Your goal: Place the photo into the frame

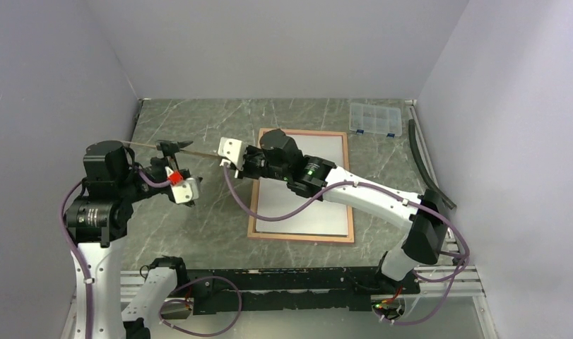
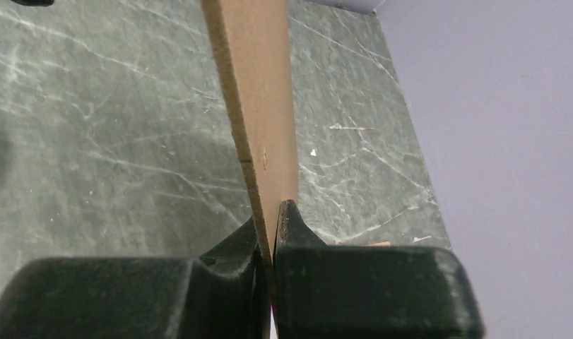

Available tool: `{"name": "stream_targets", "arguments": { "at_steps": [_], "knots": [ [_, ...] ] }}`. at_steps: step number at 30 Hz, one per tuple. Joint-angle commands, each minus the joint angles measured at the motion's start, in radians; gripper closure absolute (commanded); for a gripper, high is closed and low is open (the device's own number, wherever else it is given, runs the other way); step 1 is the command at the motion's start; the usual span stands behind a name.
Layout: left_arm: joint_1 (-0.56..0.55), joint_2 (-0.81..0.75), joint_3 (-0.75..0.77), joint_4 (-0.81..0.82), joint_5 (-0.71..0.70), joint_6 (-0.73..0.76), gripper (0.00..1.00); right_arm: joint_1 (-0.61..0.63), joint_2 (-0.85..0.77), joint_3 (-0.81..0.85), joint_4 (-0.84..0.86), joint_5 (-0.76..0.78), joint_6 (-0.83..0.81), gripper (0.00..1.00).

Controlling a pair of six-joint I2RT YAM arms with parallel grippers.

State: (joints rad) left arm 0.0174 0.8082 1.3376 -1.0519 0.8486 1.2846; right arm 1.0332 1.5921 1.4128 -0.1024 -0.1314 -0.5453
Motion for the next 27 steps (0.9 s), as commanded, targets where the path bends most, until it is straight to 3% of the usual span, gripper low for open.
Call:
{"name": "stream_targets", "arguments": {
  "at_steps": [1, 4, 8, 13, 17, 21, 27],
  "knots": [
    [-0.004, 0.006, 0.056, 0.144, -0.048, -0.269, 0.06, -0.022, 0.002, 0.115, 0.069, 0.033, 0.175, 1.0],
    [-0.003, 0.058, 0.143, 0.263, -0.127, -0.548, 0.06, -0.055, 0.031, 0.183, 0.043, 0.031, 0.293, 1.0],
    [-0.003, 0.183, 0.365, 0.253, -0.155, -0.796, 0.06, -0.119, 0.086, 0.328, -0.032, 0.053, 0.518, 1.0],
    [-0.004, 0.271, 0.51, 0.264, -0.265, -0.989, 0.06, -0.236, 0.094, 0.431, -0.144, -0.127, 0.838, 1.0],
    [-0.003, 0.275, 0.491, 0.307, -0.357, -1.052, 0.06, -0.395, 0.025, 0.366, -0.144, -0.36, 1.078, 1.0],
    [-0.003, 0.293, 0.446, 0.3, -0.38, -1.064, 0.06, -0.572, -0.043, 0.223, -0.038, -0.611, 1.284, 1.0],
    [-0.003, 0.364, 0.362, 0.213, -0.417, -1.013, 0.06, -0.762, -0.167, -0.006, -0.068, -0.728, 1.367, 1.0]
  ]
}}
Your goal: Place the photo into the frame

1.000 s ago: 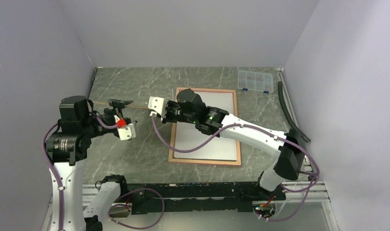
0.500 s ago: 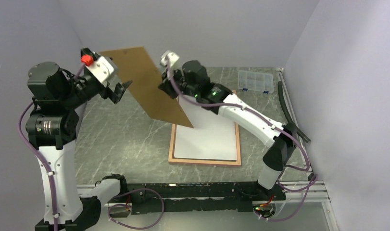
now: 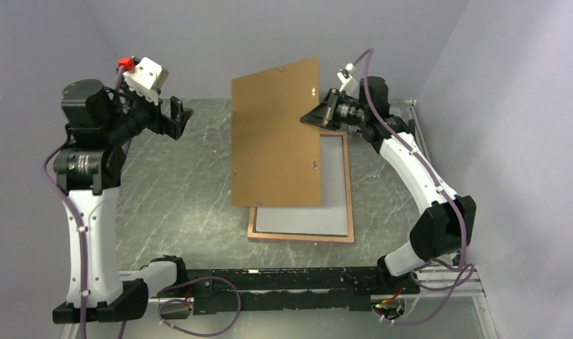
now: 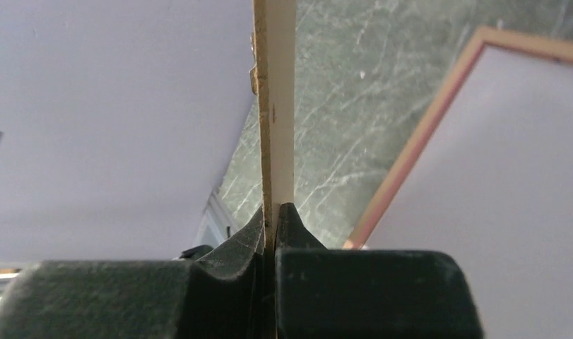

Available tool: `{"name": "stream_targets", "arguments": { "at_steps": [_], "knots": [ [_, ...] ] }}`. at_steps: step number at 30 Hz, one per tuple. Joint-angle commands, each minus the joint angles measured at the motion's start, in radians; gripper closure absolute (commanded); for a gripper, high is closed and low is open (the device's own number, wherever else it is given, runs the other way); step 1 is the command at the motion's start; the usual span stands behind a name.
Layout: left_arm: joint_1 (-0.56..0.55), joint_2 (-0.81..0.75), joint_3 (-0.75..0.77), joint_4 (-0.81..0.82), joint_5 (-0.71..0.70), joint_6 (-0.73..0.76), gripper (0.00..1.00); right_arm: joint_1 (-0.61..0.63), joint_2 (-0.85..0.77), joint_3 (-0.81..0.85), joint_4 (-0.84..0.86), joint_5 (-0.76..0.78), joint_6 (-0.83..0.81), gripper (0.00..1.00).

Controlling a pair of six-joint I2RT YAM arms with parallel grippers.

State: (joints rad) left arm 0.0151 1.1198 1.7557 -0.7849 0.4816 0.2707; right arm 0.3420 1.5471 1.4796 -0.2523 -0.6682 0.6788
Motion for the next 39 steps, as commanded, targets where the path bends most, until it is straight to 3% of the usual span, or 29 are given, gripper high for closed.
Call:
{"name": "stream_targets", "arguments": {
  "at_steps": [1, 4, 9, 11, 13, 24, 39],
  "knots": [
    [-0.001, 0.065, -0.076, -0.063, -0.048, 0.014, 0.06, -0.107, -0.137, -0.103, 0.061, -0.216, 0.138, 1.0],
    [-0.001, 0.087, -0.163, -0.06, -0.022, 0.041, 0.06, -0.237, -0.213, -0.224, 0.049, -0.288, 0.115, 1.0],
    [0.0, 0.105, -0.306, 0.02, 0.032, 0.026, 0.06, -0.415, -0.289, -0.493, 0.248, -0.447, 0.229, 1.0],
    [-0.001, 0.119, -0.351, 0.051, 0.064, 0.025, 0.06, -0.444, -0.268, -0.496, 0.168, -0.465, 0.163, 1.0],
    [-0.001, 0.128, -0.401, 0.088, 0.077, 0.024, 0.06, -0.454, -0.245, -0.48, 0.053, -0.446, 0.061, 1.0],
    [-0.001, 0.208, -0.552, 0.153, 0.143, 0.051, 0.08, -0.457, -0.036, -0.374, -0.163, -0.443, -0.161, 1.0],
    [-0.002, 0.264, -0.575, 0.147, 0.175, 0.063, 0.06, -0.41, 0.114, -0.325, -0.073, -0.421, -0.122, 1.0]
  ]
}}
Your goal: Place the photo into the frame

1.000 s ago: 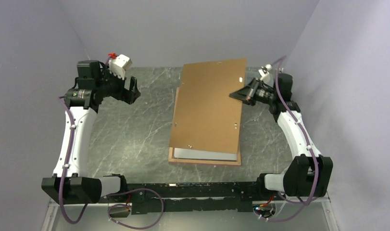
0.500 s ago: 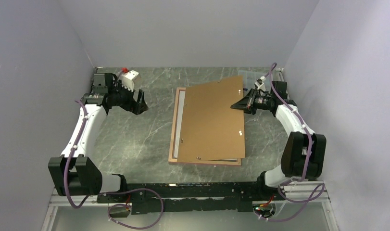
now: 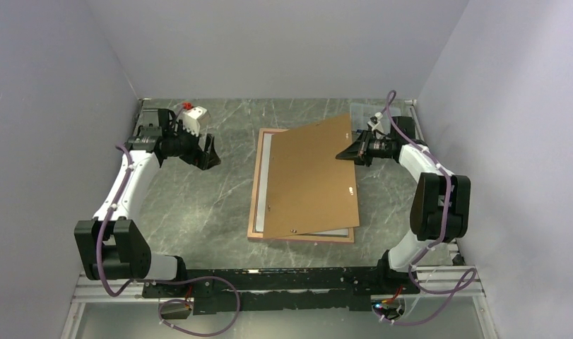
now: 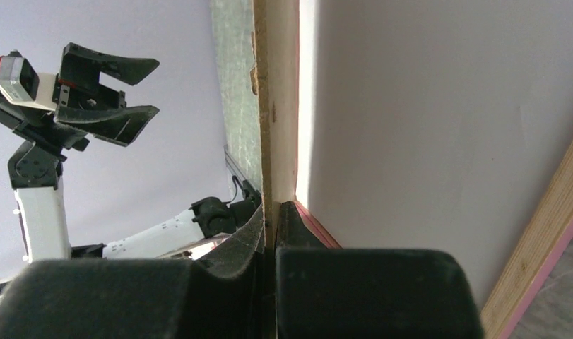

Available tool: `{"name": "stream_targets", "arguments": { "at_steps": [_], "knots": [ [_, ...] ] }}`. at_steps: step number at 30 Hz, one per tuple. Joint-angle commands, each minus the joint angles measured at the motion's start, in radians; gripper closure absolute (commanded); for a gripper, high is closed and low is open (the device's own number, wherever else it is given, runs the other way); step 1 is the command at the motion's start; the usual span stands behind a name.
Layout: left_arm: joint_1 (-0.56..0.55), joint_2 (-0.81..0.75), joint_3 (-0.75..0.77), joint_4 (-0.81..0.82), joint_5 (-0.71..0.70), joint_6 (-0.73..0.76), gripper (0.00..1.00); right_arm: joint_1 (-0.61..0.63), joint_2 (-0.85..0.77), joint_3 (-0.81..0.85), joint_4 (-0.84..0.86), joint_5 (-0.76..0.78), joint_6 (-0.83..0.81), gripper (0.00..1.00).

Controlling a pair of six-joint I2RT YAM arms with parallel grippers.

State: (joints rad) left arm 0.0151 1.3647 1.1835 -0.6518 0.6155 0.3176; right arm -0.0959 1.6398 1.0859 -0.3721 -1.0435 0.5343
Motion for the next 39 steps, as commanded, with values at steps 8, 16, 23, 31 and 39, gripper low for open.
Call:
{"name": "stream_targets", "arguments": {
  "at_steps": [8, 16, 23, 31, 39],
  "knots": [
    [-0.002, 0.017, -0.006, -0.019, 0.047, 0.076, 0.06, 0.057, 0.072, 0.099, 0.091, -0.044, 0.058, 1.0],
    [-0.002, 0.034, -0.016, -0.042, 0.057, 0.102, 0.06, 0.058, 0.094, 0.11, 0.136, -0.047, 0.092, 1.0],
    [-0.003, 0.044, -0.029, -0.053, 0.076, 0.107, 0.06, 0.064, 0.118, 0.108, 0.187, -0.046, 0.121, 1.0],
    [-0.007, 0.063, -0.028, -0.067, 0.066, 0.113, 0.06, 0.074, 0.13, 0.091, 0.19, -0.043, 0.119, 1.0],
    [-0.008, 0.064, -0.043, -0.054, 0.065, 0.107, 0.06, 0.076, 0.122, 0.073, 0.191, -0.025, 0.11, 1.0]
  ]
}}
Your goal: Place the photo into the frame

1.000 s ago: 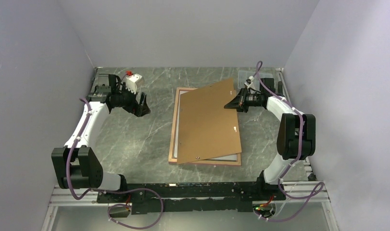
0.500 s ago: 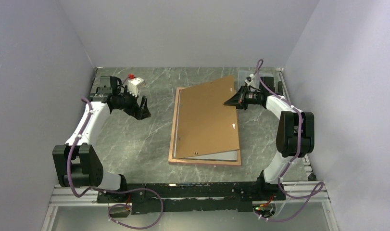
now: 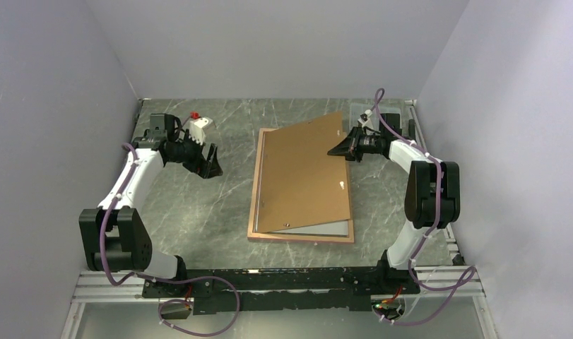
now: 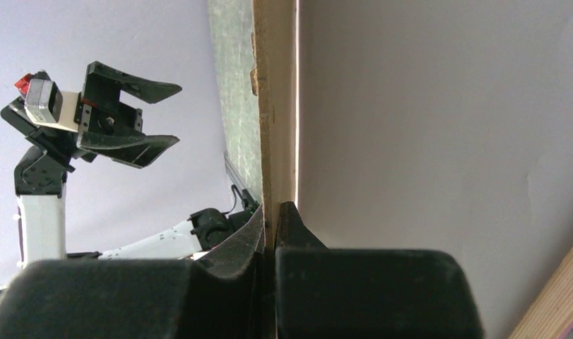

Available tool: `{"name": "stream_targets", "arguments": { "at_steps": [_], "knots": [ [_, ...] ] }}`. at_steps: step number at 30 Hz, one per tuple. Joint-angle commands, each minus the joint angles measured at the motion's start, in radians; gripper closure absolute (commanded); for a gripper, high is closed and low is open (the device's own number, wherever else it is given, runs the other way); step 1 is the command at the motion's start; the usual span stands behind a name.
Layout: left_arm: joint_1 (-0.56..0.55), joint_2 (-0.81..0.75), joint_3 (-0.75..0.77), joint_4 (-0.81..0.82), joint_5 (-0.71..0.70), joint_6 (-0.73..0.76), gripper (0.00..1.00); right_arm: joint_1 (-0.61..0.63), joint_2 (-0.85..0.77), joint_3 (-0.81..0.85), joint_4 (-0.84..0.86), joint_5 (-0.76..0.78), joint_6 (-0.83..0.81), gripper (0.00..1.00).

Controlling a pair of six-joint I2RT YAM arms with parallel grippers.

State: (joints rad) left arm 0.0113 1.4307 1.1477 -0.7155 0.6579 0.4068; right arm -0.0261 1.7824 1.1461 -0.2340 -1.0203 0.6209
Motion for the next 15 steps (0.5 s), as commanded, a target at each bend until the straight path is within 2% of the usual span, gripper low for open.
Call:
{"name": "stream_targets", "arguments": {
  "at_steps": [1, 8, 15],
  "knots": [
    [-0.004, -0.002, -0.01, 0.011, 0.024, 0.017, 0.06, 0.007, -0.025, 0.002, 0.077, -0.048, 0.039, 1.0],
    [-0.032, 0.005, -0.015, -0.017, 0.007, 0.061, 0.06, 0.019, -0.011, -0.047, 0.206, -0.045, 0.108, 1.0],
    [-0.035, 0.043, -0.005, -0.047, -0.01, 0.069, 0.06, 0.058, -0.005, -0.031, 0.167, -0.005, 0.065, 1.0]
  ]
}}
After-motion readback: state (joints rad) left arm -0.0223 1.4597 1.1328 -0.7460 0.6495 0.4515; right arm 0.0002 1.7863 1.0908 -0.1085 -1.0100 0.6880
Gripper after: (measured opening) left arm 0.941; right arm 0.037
